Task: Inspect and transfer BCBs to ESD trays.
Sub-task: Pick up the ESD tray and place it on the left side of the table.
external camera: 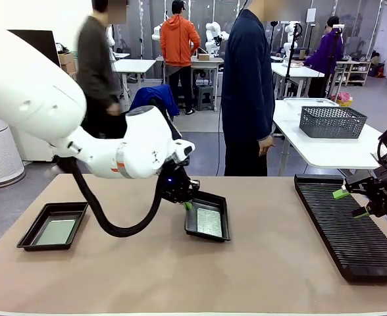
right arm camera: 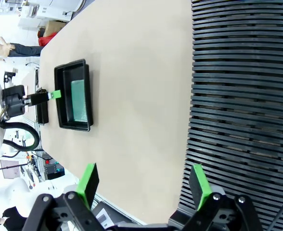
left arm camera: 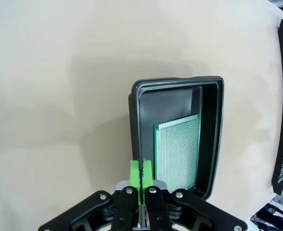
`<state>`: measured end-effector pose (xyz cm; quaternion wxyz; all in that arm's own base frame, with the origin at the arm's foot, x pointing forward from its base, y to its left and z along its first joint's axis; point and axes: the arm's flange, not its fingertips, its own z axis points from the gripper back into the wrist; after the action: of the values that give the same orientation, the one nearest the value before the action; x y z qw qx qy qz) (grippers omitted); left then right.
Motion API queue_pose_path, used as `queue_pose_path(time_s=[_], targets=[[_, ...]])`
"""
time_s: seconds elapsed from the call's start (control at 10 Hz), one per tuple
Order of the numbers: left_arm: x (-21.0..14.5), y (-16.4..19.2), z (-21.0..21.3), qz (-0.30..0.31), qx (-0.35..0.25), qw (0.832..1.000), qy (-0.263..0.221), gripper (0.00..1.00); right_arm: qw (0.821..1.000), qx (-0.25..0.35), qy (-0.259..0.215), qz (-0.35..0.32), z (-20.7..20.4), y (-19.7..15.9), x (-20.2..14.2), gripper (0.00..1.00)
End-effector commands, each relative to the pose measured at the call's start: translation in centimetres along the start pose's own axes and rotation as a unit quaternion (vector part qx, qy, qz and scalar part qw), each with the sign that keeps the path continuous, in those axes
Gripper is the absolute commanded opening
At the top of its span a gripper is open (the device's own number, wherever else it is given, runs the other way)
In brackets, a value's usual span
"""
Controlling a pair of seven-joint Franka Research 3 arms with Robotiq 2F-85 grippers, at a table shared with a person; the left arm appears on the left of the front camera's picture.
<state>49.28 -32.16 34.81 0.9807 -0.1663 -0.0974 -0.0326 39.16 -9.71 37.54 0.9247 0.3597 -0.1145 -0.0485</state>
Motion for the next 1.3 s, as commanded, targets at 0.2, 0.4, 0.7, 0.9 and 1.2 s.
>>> queue_pose_path(time_s=[0.2, 0.4, 0.7, 0.9, 1.2], targets=[[-1.8, 7.4, 4.5, -0.025, -0.041, 0.999, 0.016, 0.02, 1.000, 0.002, -0.001, -0.001, 0.0, 0.0, -0.2, 1.00], [-2.2, 11.3, 5.4, -0.026, -0.062, 0.998, 0.016, 0.02, 1.000, 0.002, -0.001, -0.001, 0.0, 0.0, -0.2, 1.00], [-3.5, 16.7, 6.2, -0.014, -0.090, 0.996, 0.015, 0.02, 1.000, 0.002, -0.001, -0.001, 0.0, 0.0, -0.2, 1.00], [-4.6, 20.3, 7.0, -0.010, -0.090, 0.996, 0.014, 0.02, 1.000, 0.002, -0.001, -0.001, 0.0, 0.0, -0.2, 1.00], [-5.6, 25.2, 7.9, -0.001, -0.113, 0.994, 0.010, 0.02, 1.000, 0.002, -0.001, -0.001, 0.0, 0.0, -0.2, 1.00]])
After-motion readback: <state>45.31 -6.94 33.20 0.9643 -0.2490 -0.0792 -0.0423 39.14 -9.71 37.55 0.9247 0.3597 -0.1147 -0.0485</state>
